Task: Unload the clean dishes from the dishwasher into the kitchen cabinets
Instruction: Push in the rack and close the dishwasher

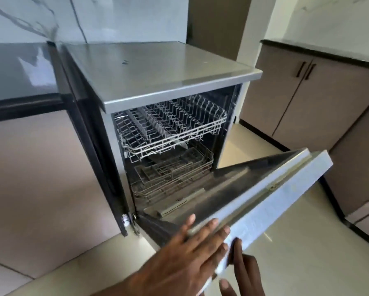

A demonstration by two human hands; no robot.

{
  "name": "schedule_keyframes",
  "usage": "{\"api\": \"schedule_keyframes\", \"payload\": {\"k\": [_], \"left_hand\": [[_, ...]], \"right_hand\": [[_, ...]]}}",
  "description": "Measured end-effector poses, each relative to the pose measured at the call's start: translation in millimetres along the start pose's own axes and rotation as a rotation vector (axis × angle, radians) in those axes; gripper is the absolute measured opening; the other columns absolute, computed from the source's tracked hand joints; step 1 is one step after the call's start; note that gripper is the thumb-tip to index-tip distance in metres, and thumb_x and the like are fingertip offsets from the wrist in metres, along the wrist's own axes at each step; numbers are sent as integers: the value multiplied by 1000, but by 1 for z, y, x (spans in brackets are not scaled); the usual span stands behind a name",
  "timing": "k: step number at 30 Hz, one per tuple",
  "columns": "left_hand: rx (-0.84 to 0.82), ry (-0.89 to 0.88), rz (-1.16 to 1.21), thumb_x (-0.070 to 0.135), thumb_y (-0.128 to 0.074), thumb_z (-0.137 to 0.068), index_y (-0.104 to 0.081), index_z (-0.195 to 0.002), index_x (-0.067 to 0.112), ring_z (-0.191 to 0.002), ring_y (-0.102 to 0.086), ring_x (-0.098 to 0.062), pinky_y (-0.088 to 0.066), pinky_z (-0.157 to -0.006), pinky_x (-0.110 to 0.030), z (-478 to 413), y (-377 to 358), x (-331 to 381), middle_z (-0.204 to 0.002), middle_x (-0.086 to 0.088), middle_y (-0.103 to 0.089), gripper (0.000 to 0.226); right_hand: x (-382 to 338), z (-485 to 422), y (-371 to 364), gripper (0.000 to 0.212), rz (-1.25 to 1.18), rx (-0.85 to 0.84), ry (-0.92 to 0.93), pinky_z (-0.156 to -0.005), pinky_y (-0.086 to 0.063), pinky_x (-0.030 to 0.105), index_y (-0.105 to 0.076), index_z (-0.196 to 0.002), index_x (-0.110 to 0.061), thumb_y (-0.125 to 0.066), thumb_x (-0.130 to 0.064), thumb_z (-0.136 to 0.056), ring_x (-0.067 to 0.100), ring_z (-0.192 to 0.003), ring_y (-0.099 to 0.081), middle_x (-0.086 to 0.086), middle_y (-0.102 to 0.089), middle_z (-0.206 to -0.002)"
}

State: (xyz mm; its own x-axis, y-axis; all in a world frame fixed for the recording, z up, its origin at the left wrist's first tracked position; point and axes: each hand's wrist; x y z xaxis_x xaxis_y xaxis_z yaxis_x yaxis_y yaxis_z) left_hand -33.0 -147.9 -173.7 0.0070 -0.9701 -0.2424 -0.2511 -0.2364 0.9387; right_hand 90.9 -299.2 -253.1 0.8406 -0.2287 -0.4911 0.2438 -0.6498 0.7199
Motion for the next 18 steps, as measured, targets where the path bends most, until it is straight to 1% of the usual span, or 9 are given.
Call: {"api": "schedule_keyframes", "payload": {"k": [1, 2, 4, 5, 7, 10, 13, 16, 18], "left_hand": [[8, 1, -27, 49, -42, -94, -45, -144, 16, -148, -21, -31, -29, -112, -60, 1, 6, -16, -159, -10, -27, 59], [19, 14, -30, 46, -47, -89, -41, -145, 15, -150, -14, -30, -20, -115, -61, 3, 12, -28, -160, -11, -22, 65], [38, 42, -60, 38, -50, -85, -38, -146, 12, -150, -9, -29, -11, -116, -62, 4, 24, -53, -161, -11, -20, 68], [38, 47, -99, 35, -50, -87, -37, -146, 11, -150, -10, -29, -9, -116, -62, 5, 30, -65, -160, -12, -22, 65], [50, 65, -163, 28, -46, -93, -34, -148, 10, -150, -13, -29, -9, -118, -61, 6, 35, -84, -159, -13, -25, 59], [84, 116, -232, 19, -34, -101, -32, -148, 3, -146, -25, -34, -18, -119, -56, 5, 36, -105, -153, -18, -35, 50], [90, 253, -348, 13, -25, -102, -30, -148, -1, -143, -30, -38, -22, -117, -54, 3, 30, -122, -153, -22, -35, 48], [76, 468, -469, 13, -11, -99, -19, -151, -2, -147, -15, -41, -11, -118, -59, -7, 24, -137, -158, -24, -17, 55], [84, 584, -499, 17, -11, -93, -11, -153, -1, -149, -2, -39, 0, -119, -58, -15, 18, -147, -161, -24, -4, 62]], "right_hand": [[-11, -20, 8, 62, -39, 28, 96, -82, -45, 34, -36, -145, -13, -36, -50, -97, 15, -93, -54, 4, -58, -95], [-20, -40, 9, 61, -40, 50, 109, -84, -44, 37, -38, -142, -9, -35, -51, -97, 17, -93, -52, 6, -59, -94], [-29, -84, 6, 58, 74, 48, 176, -88, -42, 43, -41, -140, -4, -37, -45, -98, 20, -91, -49, 8, -59, -89], [-30, -101, 2, 57, 116, 49, 249, -91, -41, 46, -45, -140, -3, -40, -41, -97, 22, -90, -48, 8, -57, -88], [-36, -125, 0, 56, 200, 46, 295, -95, -40, 50, -47, -141, -3, -45, -35, -95, 25, -87, -49, 4, -52, -89], [-52, -167, -14, 58, 237, 2, 370, -102, -35, 55, -37, -147, -9, -45, -32, -94, 24, -89, -48, 1, -46, -93], [-65, -202, -34, 69, 244, 19, 387, -106, -31, 58, -26, -152, -9, -48, -31, -90, 25, -96, -46, 4, -47, -101], [-76, -233, -53, 81, 229, 61, 414, -110, -25, 60, -23, -153, -11, -58, -25, -81, 28, -107, -46, 10, -46, -112], [-83, -254, -63, 84, 226, 72, 429, -113, -20, 59, -24, -153, -12, -61, -21, -78, 32, -117, -43, 14, -42, -119]]}}
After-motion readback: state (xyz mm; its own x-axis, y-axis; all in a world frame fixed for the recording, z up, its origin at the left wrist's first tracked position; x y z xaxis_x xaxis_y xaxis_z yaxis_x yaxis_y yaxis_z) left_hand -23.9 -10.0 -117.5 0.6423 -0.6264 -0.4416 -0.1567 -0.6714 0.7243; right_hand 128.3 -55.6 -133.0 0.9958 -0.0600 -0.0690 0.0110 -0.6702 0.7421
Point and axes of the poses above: each hand's wrist, its own z-axis away from the middle knuckle, its own y-axis out of the back of the hand, x = y × z
